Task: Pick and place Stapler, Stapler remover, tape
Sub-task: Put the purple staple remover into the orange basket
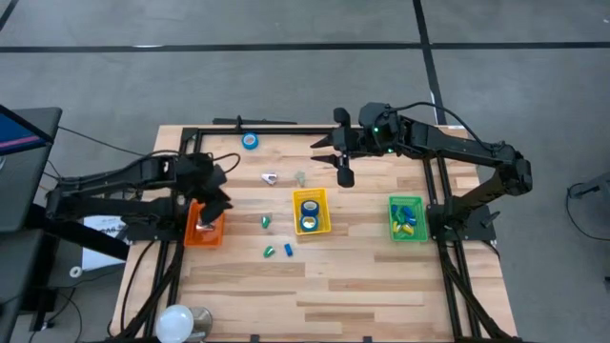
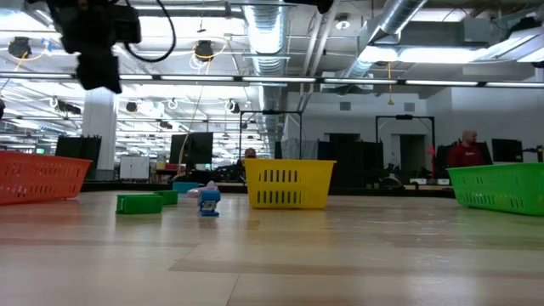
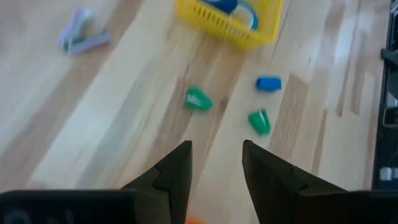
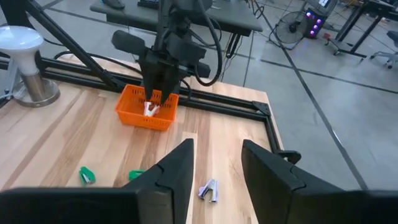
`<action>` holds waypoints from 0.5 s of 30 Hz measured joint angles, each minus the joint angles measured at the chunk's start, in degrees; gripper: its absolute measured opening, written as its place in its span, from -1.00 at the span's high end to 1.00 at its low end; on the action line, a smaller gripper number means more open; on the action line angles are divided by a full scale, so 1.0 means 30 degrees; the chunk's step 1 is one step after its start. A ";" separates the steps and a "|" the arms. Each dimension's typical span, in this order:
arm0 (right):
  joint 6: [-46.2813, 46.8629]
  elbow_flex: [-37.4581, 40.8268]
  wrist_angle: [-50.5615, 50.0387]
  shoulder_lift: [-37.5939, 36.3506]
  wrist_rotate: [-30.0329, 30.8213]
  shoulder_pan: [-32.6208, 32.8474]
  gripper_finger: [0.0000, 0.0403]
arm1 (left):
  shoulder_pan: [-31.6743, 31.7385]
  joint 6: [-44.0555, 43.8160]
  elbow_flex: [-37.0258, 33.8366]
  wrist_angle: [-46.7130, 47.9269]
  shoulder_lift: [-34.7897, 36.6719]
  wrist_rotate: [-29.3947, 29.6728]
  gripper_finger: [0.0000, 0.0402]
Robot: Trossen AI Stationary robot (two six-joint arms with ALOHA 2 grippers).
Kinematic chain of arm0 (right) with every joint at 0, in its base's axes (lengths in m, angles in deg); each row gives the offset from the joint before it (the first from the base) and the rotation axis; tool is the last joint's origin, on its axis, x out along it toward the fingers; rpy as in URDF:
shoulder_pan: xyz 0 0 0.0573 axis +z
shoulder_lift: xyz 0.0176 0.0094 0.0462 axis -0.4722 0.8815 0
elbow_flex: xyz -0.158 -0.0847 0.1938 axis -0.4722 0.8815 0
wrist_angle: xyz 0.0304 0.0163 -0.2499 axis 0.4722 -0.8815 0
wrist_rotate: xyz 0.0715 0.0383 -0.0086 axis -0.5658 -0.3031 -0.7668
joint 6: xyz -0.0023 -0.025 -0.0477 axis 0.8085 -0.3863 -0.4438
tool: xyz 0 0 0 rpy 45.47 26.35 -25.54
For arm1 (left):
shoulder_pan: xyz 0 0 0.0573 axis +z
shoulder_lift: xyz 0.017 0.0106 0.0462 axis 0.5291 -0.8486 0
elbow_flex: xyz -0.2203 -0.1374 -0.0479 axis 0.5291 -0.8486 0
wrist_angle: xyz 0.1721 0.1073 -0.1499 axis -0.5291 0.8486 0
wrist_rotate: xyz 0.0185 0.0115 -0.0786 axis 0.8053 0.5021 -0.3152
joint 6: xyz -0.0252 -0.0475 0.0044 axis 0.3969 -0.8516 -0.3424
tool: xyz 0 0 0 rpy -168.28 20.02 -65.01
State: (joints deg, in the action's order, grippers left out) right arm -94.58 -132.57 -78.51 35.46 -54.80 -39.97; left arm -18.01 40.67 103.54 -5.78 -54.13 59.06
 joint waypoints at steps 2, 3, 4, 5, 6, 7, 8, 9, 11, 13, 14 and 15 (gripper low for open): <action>0.0007 0.0000 -0.0125 0.0000 0.0390 0.0000 0.35 | 0.0000 0.0532 0.0000 -0.1190 -0.0481 0.0133 0.34; 0.0012 0.0000 -0.0244 0.0000 0.0525 0.0000 0.34 | 0.0000 0.0845 0.0000 -0.1721 -0.0745 0.0220 0.34; 0.0118 0.0000 -0.0373 0.0000 0.0751 0.0000 0.33 | 0.0000 0.1139 0.0000 -0.2268 -0.1043 0.0332 0.34; 0.0401 0.0000 -0.0507 0.0000 0.0917 -0.0008 0.32 | 0.0000 0.1417 0.0000 -0.2885 -0.1340 0.0510 0.34; 0.0750 0.0000 -0.0629 0.0000 0.0986 -0.0058 0.30 | 0.0000 0.1625 0.0000 -0.3528 -0.1619 0.0787 0.34; 0.1125 0.0000 -0.0736 0.0000 0.1026 -0.0135 0.29 | 0.0000 0.1894 0.0000 -0.4112 -0.1896 0.1038 0.34; 0.1496 0.0000 -0.0895 0.0000 0.1026 -0.0205 0.27 | 0.0001 0.2159 0.0000 -0.4686 -0.2165 0.1246 0.34; 0.1832 0.0000 -0.1139 0.0000 0.1032 -0.0292 0.26 | 0.0001 0.2577 -0.0007 -0.5240 -0.2396 0.1345 0.34; 0.2322 0.0000 -0.1739 0.0000 0.1039 -0.0488 0.22 | 0.0007 0.3352 -0.0007 -0.6371 -0.2758 0.1409 0.34; 0.2597 0.0000 -0.2313 0.0000 0.1071 -0.0658 0.18 | 0.0007 0.3804 -0.0007 -0.7151 -0.3017 0.1408 0.34; 0.2627 0.0000 -0.2617 0.0000 0.1108 -0.0700 0.17 | 0.0007 0.3910 -0.0007 -0.7419 -0.3106 0.1408 0.34; 0.2650 0.0000 -0.2939 0.0000 0.1167 -0.0789 0.15 | 0.0024 0.3918 -0.0007 -0.7690 -0.3137 0.1408 0.34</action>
State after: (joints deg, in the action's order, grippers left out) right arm -86.63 -132.57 -87.32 35.46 -51.30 -42.34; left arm -17.94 52.43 103.51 -28.84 -63.54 63.29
